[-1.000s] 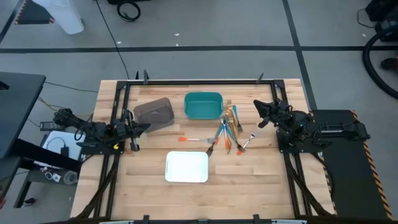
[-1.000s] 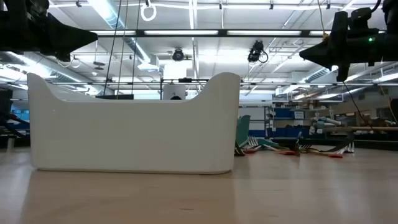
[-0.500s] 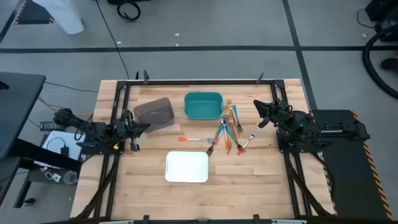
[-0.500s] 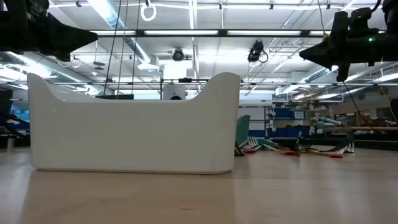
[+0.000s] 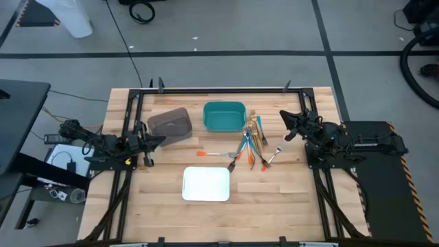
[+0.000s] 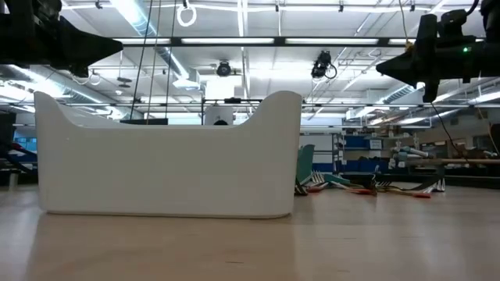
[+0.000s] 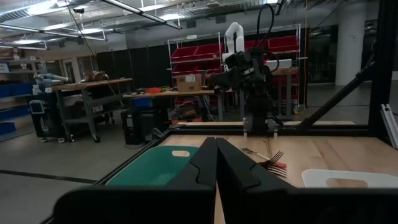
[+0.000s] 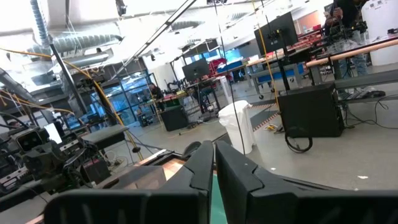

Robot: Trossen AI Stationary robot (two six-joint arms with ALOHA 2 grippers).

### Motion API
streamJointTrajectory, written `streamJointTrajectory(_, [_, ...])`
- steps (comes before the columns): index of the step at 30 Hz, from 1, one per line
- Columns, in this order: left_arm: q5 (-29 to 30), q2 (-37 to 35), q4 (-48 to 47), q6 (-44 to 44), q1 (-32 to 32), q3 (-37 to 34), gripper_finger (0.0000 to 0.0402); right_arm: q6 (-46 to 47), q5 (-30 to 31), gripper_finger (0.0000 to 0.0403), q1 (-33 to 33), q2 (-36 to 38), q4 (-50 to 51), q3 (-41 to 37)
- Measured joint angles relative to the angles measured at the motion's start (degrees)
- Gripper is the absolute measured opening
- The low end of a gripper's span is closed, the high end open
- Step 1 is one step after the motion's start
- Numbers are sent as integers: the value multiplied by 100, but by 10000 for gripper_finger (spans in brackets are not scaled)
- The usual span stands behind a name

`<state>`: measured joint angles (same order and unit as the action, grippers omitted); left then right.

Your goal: Sort silverware by color (type)

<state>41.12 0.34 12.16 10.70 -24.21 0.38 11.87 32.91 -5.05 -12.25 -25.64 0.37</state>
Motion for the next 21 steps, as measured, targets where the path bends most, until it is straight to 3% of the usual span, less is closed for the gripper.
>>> streamJointTrajectory(14, [0, 1, 22, -4, 0, -2, 9, 1, 0, 30, -1, 0, -53, 1])
streamJointTrajectory(21, [-28, 0, 627, 50, 3, -2, 9, -327, 37, 30, -36, 0, -604, 0])
